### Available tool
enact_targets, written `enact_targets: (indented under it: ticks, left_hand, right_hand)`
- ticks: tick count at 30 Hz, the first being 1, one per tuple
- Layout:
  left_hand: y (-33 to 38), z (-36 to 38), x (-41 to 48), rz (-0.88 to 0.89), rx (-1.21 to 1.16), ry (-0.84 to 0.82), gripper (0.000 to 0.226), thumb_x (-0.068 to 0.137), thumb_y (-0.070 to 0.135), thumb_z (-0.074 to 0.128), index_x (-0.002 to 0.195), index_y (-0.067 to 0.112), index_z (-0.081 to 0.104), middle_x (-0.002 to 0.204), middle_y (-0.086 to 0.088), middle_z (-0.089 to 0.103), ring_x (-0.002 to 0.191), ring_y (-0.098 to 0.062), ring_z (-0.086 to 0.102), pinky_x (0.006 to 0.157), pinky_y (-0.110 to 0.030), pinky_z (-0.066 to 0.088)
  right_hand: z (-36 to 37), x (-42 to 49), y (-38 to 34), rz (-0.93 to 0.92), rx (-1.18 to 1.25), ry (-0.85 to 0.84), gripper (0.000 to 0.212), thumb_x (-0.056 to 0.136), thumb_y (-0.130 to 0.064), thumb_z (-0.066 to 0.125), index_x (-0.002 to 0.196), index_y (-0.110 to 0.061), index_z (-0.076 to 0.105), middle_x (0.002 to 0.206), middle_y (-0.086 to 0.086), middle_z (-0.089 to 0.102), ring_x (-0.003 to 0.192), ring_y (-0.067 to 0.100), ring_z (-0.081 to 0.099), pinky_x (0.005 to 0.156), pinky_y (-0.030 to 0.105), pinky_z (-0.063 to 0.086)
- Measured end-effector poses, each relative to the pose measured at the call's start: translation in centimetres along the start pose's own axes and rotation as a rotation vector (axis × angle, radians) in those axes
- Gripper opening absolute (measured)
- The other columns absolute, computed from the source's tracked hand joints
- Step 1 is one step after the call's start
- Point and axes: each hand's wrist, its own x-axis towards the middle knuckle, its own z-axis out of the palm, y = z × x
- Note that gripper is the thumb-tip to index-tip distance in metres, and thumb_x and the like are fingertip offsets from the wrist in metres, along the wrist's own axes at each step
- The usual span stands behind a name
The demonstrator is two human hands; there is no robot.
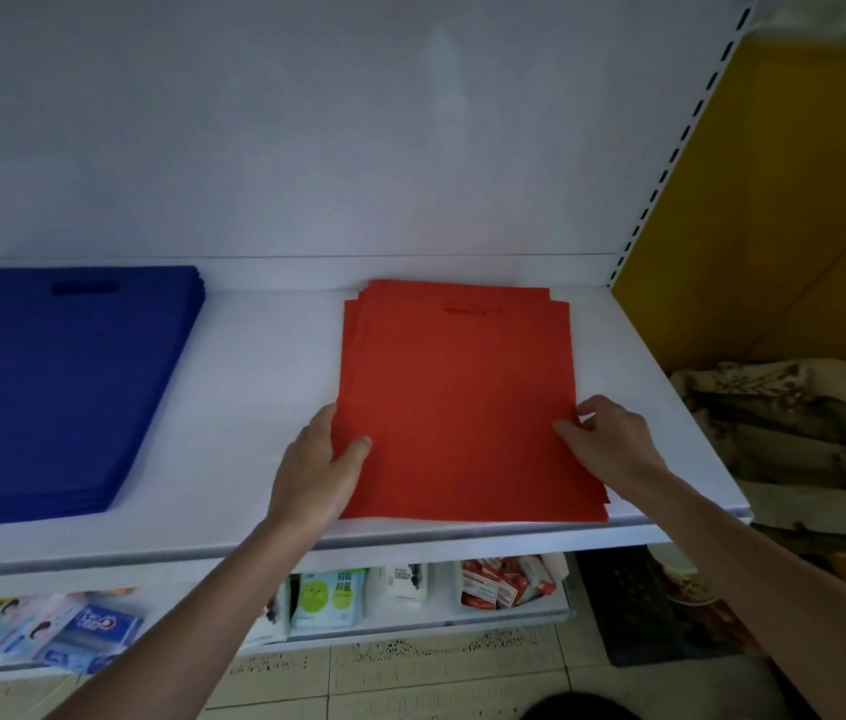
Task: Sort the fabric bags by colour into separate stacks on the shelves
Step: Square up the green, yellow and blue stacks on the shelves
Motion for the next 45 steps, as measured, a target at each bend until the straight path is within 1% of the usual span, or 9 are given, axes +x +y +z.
enact_targets:
  ticks: [7, 10, 14, 20, 24, 32, 36, 40, 45]
  left_hand:
    - [1.6, 0.6, 1.8, -0.025, 0.121, -0.060, 0.033, 0.095, 0.037, 0.043, 0.105, 0.011, 0.060, 0.089, 0.006, 0.060, 0.081, -0.010, 0.056, 0.063, -0.022, 0.038]
    - [2.1, 0.2, 3.9, -0.043, 0.174, 0.024, 0.036, 0.096, 0.039, 0.040, 0.104, 0.011, 0.060, 0.098, -0.004, 0.062, 0.103, -0.023, 0.057, 0.076, -0.027, 0.038]
    - [3.2, 0.9, 6.8, 0.000, -0.008, 0.055, 0.057, 0.095, 0.040, 0.042, 0.142, 0.009, 0.033, 0.145, -0.008, 0.040, 0.133, -0.022, 0.037, 0.105, -0.029, 0.028]
    - [4.4, 2.4, 10.6, -0.052, -0.376, -0.080, 0.082, 0.073, 0.063, 0.051, 0.140, 0.018, 0.038, 0.146, 0.001, 0.038, 0.132, -0.015, 0.037, 0.112, -0.035, 0.025]
    - [4.9, 2.3, 12.1, -0.024, -0.554, -0.120, 0.019, 0.095, 0.029, 0.042, 0.096, 0.018, 0.057, 0.099, 0.003, 0.067, 0.089, 0.001, 0.058, 0.077, -0.007, 0.041]
    - [5.7, 2.5, 13.4, -0.070, -0.654, -0.075, 0.024, 0.096, 0.036, 0.038, 0.097, 0.019, 0.055, 0.071, 0.007, 0.060, 0.063, -0.001, 0.057, 0.050, -0.012, 0.043]
    - [6.0, 2.8, 13.6, -0.084, -0.478, -0.096, 0.045, 0.071, 0.036, 0.064, 0.110, 0.013, 0.059, 0.106, -0.004, 0.066, 0.100, -0.019, 0.060, 0.086, -0.025, 0.046]
    - [4.5, 1.9, 13.2, -0.070, -0.382, -0.075, 0.051, 0.075, -0.006, 0.055, 0.123, 0.010, 0.050, 0.110, -0.004, 0.054, 0.101, -0.016, 0.049, 0.086, -0.025, 0.040]
    - [3.5, 1.4, 12.2, -0.154, -0.128, -0.003, 0.084, 0.052, 0.030, 0.067, 0.131, 0.012, 0.045, 0.124, -0.010, 0.055, 0.112, -0.024, 0.054, 0.100, -0.035, 0.042]
  right_hand:
    - [-3.6, 2.6, 1.2, 0.081, -0.070, -0.152, 0.038, 0.095, -0.037, 0.049, 0.091, -0.003, 0.065, 0.078, 0.010, 0.066, 0.068, 0.020, 0.063, 0.059, 0.027, 0.049]
    - [-4.8, 4.9, 0.8, 0.040, -0.168, -0.169, 0.047, 0.092, -0.048, 0.046, 0.081, -0.006, 0.063, 0.077, 0.010, 0.066, 0.071, 0.022, 0.063, 0.068, 0.032, 0.052]
    - [-3.5, 7.6, -0.2, 0.005, 0.056, 0.014, 0.052, 0.095, -0.045, 0.044, 0.129, -0.006, 0.047, 0.123, 0.017, 0.055, 0.110, 0.030, 0.054, 0.081, 0.030, 0.041]
    - [-0.7, 10.4, -2.7, -0.166, 0.166, 0.080, 0.054, 0.093, -0.035, 0.052, 0.140, -0.015, 0.037, 0.138, 0.008, 0.047, 0.124, 0.025, 0.046, 0.096, 0.028, 0.036]
    - [-1.6, 12.2, -2.3, -0.056, 0.214, 0.180, 0.046, 0.092, -0.035, 0.051, 0.130, -0.009, 0.046, 0.125, 0.013, 0.055, 0.112, 0.029, 0.052, 0.086, 0.030, 0.039]
    - [-1.7, 13.5, -2.3, -0.057, 0.084, 0.149, 0.026, 0.092, -0.035, 0.051, 0.085, -0.010, 0.053, 0.078, 0.004, 0.051, 0.080, 0.021, 0.050, 0.077, 0.034, 0.045]
    - [-1.3, 14.0, -3.3, -0.053, 0.098, 0.161, 0.030, 0.088, -0.030, 0.055, 0.071, -0.004, 0.056, 0.066, 0.007, 0.053, 0.067, 0.023, 0.052, 0.055, 0.027, 0.036]
    - [-1.8, 14.4, -2.9, -0.018, 0.088, 0.141, 0.029, 0.080, -0.022, 0.063, 0.079, 0.007, 0.063, 0.082, 0.021, 0.066, 0.073, 0.029, 0.062, 0.064, 0.034, 0.050]
    - [-1.6, 13.8, -3.5, -0.009, -0.066, 0.056, 0.024, 0.085, -0.024, 0.055, 0.072, -0.005, 0.052, 0.074, 0.010, 0.057, 0.067, 0.021, 0.056, 0.052, 0.026, 0.043]
